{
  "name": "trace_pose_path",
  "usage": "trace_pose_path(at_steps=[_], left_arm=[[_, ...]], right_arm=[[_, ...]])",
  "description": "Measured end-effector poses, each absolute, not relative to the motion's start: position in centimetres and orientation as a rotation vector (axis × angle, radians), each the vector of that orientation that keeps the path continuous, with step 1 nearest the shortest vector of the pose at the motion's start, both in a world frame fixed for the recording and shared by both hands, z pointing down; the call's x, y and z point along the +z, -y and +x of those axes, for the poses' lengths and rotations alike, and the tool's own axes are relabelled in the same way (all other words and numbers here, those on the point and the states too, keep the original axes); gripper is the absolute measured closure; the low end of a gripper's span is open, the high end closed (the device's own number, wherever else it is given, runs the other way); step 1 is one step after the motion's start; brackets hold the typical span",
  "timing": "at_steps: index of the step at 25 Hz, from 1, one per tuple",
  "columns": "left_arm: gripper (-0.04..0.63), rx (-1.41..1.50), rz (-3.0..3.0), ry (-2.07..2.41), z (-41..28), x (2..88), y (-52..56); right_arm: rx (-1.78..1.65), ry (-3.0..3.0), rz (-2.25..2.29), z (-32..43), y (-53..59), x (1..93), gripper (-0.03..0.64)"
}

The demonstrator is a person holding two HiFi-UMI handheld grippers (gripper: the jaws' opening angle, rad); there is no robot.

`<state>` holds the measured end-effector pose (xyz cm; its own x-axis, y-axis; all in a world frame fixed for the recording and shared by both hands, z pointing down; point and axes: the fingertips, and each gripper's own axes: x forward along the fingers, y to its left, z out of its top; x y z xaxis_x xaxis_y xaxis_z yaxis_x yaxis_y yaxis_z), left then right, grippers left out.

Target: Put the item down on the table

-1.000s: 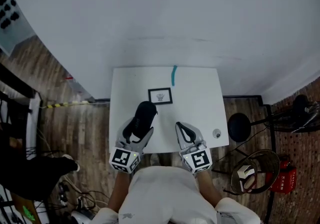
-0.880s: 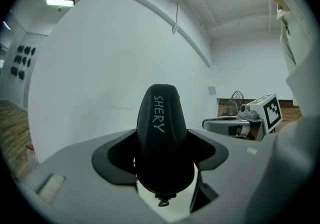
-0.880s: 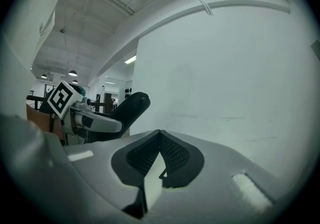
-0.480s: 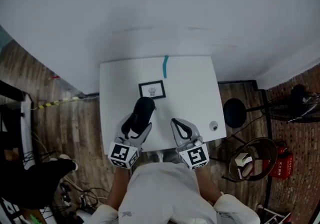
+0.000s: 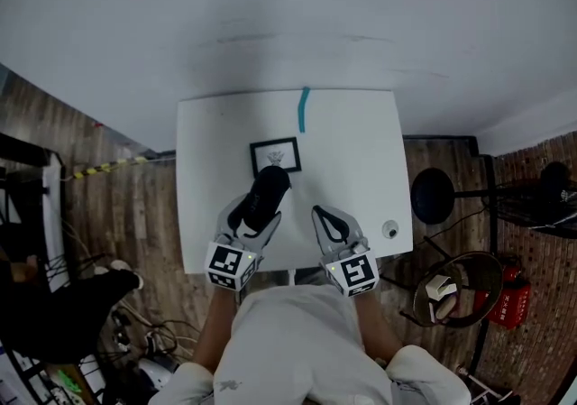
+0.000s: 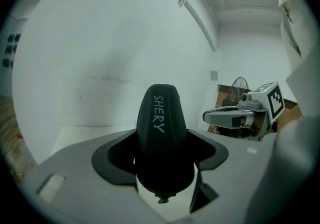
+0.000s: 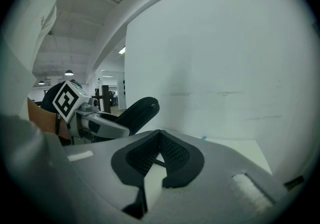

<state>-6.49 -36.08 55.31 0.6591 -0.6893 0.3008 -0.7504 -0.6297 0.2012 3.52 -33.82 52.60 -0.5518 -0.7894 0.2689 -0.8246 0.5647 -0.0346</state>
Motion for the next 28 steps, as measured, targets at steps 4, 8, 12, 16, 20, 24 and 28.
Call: trace_pose_path(at_steps=[4,8,12,16,20,24,28], left_arm=[[0.264,0.351,2.519,1.147,-6.0,58.2,36.8],[0.264,0.441,2.487,1.124,-5.4,61.3,37.3],[0.262,0.54,2.465,1.102,-5.3,64.5,37.7],[0.262,0.608,2.432,1.075,-5.2,67.1,37.7],[0.262,0.673,2.406,1.048,-4.9,69.0,37.9],[0.261,0.731,2.376,1.013,-4.3,70.9,37.8],[0.261,0.773,2.353,0.987,-3.6,72.4,37.8]], right_arm=[[0.298,2.553,1.303,4.1,34.7,54.9,0.612],[0.372,2.518,1.268,4.8,35.5,57.6,0.612],[0.427,2.487,1.234,4.9,36.1,60.0,0.612],[0.469,2.467,1.202,4.9,36.3,62.3,0.612],[0.509,2.445,1.179,4.8,36.2,64.0,0.612],[0.54,2.43,1.16,4.8,35.8,65.3,0.612],[0.561,2.424,1.149,4.7,35.4,66.1,0.612]])
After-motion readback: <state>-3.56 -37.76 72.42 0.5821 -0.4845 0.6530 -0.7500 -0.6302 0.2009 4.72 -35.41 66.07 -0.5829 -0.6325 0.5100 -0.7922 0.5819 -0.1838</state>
